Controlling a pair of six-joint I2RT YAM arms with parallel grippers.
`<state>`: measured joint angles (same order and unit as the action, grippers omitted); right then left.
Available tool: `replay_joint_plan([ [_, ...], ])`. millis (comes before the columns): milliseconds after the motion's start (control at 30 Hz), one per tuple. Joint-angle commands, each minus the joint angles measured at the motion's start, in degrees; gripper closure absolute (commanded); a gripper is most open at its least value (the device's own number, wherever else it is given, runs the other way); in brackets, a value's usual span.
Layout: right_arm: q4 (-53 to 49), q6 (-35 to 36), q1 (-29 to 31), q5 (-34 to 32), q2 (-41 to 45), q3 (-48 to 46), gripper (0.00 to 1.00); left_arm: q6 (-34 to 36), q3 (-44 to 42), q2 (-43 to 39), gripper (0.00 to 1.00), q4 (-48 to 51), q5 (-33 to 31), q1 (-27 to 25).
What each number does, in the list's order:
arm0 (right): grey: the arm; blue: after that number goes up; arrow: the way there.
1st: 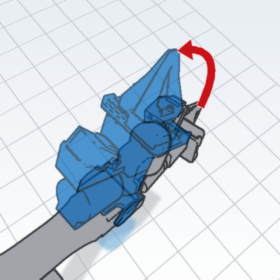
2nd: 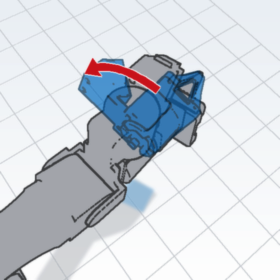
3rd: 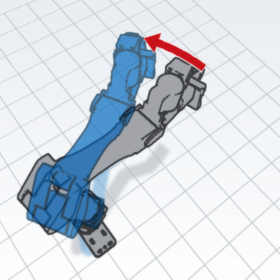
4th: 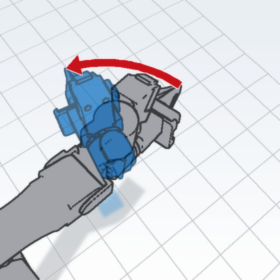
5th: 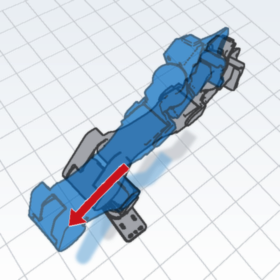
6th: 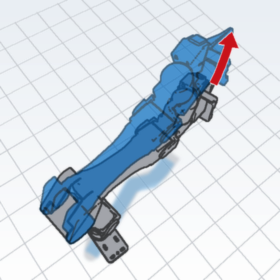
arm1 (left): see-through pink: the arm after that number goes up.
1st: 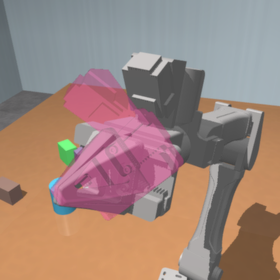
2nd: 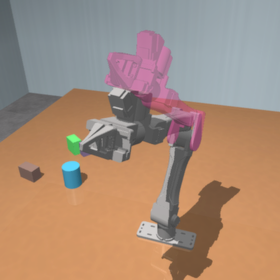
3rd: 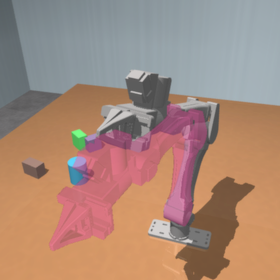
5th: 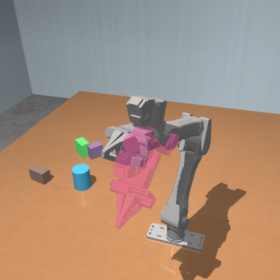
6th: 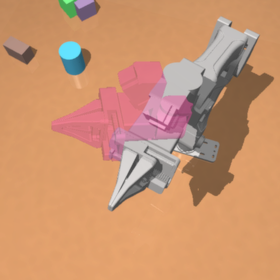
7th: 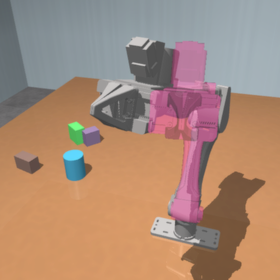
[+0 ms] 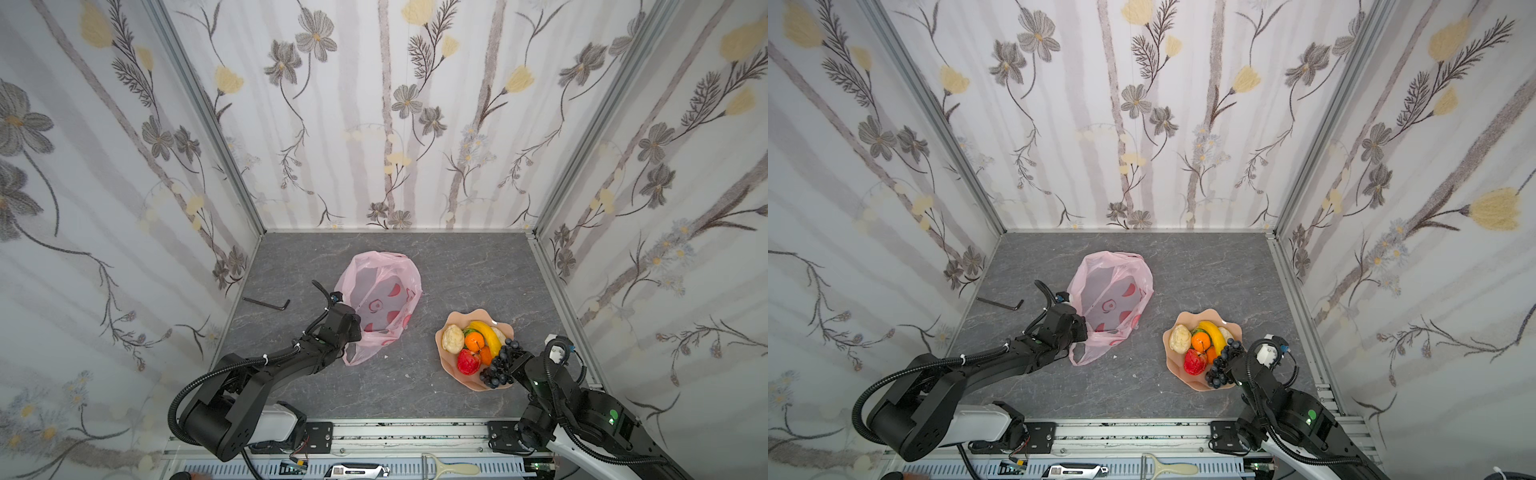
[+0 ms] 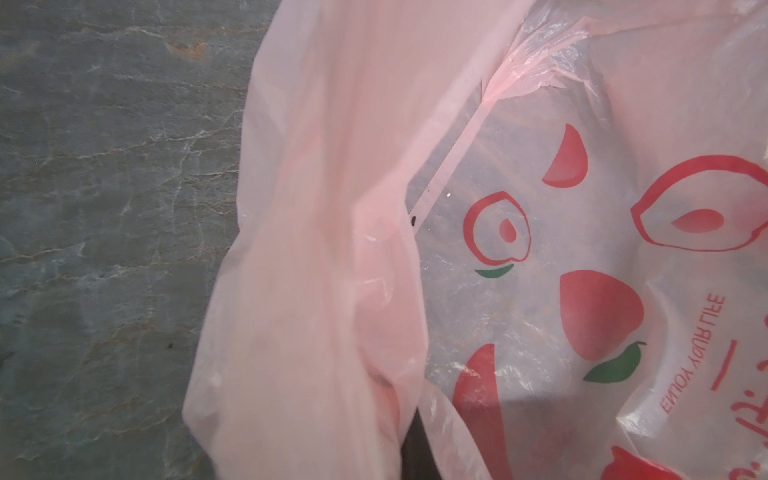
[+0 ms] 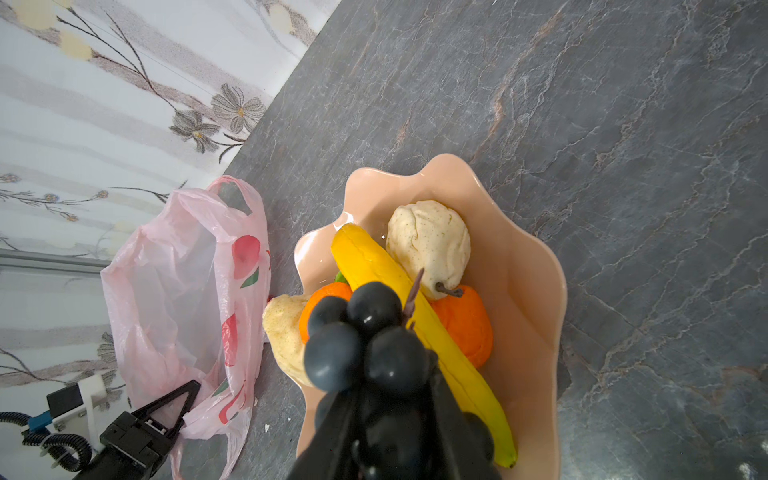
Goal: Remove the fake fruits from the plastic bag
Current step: 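Lower the black grapes into the peach bowl and open the right gripper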
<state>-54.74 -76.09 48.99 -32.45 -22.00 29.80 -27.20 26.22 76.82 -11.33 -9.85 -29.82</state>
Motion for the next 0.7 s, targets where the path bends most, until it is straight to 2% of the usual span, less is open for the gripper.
replay_joint_plan([
  [0, 0.0, -2.43, -0.12, -2.42, 0.31, -0.72, 0.7, 0.05, 0.19, 0.09, 0.96, -1.59, -0.19, 0.03],
  [333, -0.54, -3.92, -1.5, -3.53, 0.47, -2.08, 0.68, 0.13, 0.15, -0.24, 0.97, -1.59, 0.0, 0.03],
  [367, -0.54, -3.88, -3.62, -3.74, 0.41, -1.98, 0.68, 0.1, 0.13, -0.26, 0.96, -1.59, 0.0, 0.03],
  [667, 1.74, -1.87, -7.24, -3.27, -1.81, -2.83, 0.62, 0.09, 0.02, -0.51, 0.96, -1.54, 0.09, 0.03],
])
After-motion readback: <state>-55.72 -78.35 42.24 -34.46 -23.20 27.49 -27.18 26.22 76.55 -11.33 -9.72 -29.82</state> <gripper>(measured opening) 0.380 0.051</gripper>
